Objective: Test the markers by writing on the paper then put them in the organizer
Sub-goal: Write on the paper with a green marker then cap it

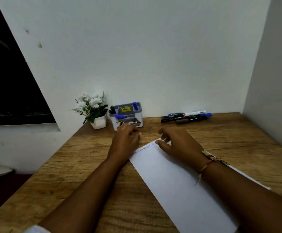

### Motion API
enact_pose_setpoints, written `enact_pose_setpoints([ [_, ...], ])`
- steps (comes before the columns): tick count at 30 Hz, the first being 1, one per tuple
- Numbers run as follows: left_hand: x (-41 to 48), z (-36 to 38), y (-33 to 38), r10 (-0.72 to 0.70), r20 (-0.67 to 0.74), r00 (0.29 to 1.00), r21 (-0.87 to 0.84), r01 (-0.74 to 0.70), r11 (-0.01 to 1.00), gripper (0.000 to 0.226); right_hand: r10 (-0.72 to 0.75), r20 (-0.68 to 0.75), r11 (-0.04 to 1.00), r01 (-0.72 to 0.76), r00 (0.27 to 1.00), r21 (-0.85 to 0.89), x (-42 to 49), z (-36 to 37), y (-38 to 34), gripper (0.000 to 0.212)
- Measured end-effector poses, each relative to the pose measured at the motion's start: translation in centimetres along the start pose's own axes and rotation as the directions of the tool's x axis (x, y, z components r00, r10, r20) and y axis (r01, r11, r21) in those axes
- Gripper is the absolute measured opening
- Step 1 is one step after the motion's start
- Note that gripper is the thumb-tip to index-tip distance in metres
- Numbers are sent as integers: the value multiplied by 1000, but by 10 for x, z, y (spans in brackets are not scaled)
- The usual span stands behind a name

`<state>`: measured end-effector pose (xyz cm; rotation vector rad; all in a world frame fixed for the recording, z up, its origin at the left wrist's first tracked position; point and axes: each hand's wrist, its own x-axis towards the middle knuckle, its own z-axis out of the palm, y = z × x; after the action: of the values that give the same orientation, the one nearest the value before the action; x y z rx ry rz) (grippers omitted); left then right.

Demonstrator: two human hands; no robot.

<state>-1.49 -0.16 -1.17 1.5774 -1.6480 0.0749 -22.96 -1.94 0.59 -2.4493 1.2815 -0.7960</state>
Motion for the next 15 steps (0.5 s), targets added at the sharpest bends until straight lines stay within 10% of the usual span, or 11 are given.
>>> enact_pose_setpoints([
  [8,6,4,-6,30,140,990,34,-35,999,15,311,-50,918,-314,949,-241,41,-19,40,27],
  [15,8,6,-10,67,169,983,-6,-67,998,15,310,-42,900,-307,950,-308,60,-22,85,34],
])
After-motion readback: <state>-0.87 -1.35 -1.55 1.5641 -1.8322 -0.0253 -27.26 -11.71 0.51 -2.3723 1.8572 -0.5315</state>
